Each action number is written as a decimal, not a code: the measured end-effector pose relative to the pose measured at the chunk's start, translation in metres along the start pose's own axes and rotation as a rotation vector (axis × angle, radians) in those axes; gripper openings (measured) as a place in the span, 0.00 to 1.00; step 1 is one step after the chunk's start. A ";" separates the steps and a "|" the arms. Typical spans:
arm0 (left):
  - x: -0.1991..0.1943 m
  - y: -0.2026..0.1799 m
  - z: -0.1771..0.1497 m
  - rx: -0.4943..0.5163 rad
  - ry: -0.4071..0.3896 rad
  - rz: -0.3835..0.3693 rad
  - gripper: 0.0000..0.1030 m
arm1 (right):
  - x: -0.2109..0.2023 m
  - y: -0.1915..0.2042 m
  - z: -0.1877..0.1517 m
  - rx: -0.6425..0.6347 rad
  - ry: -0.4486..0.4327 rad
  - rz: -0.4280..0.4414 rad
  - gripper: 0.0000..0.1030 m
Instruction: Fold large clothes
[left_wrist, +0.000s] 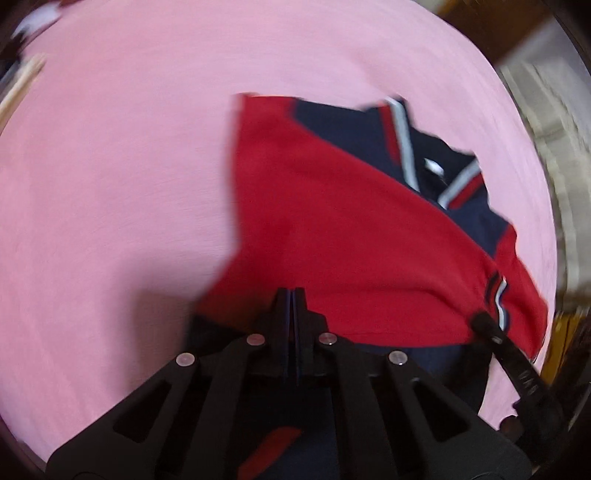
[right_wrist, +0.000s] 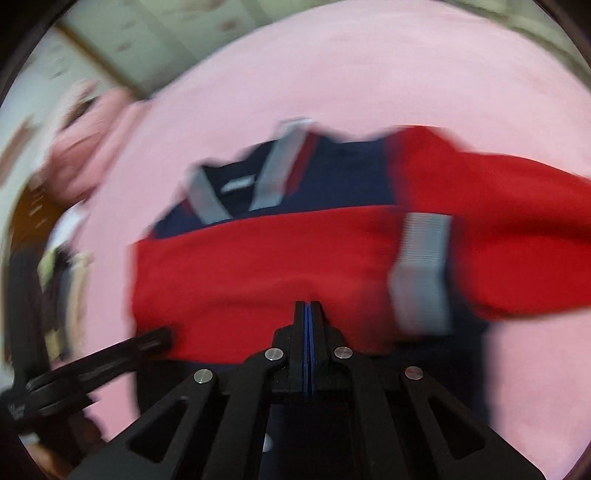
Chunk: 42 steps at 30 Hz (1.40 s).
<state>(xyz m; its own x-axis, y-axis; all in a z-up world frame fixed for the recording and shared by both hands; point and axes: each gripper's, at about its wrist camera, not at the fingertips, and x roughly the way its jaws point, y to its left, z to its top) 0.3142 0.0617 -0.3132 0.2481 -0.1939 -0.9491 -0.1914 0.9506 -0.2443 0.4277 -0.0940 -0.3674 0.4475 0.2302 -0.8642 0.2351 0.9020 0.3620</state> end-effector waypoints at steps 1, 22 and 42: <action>-0.004 0.008 -0.001 -0.016 -0.004 -0.009 0.02 | -0.006 -0.017 0.000 0.041 -0.015 -0.002 0.00; -0.161 -0.045 -0.092 0.136 0.033 0.095 0.71 | -0.177 -0.006 -0.068 0.017 0.118 0.011 0.79; -0.232 -0.092 -0.219 0.438 0.130 0.121 0.73 | -0.324 -0.038 -0.181 0.084 0.038 -0.064 0.91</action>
<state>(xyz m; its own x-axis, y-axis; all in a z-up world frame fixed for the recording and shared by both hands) 0.0658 -0.0338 -0.1143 0.1226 -0.0779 -0.9894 0.2137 0.9756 -0.0503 0.1176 -0.1366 -0.1647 0.3963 0.1880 -0.8987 0.3344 0.8820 0.3320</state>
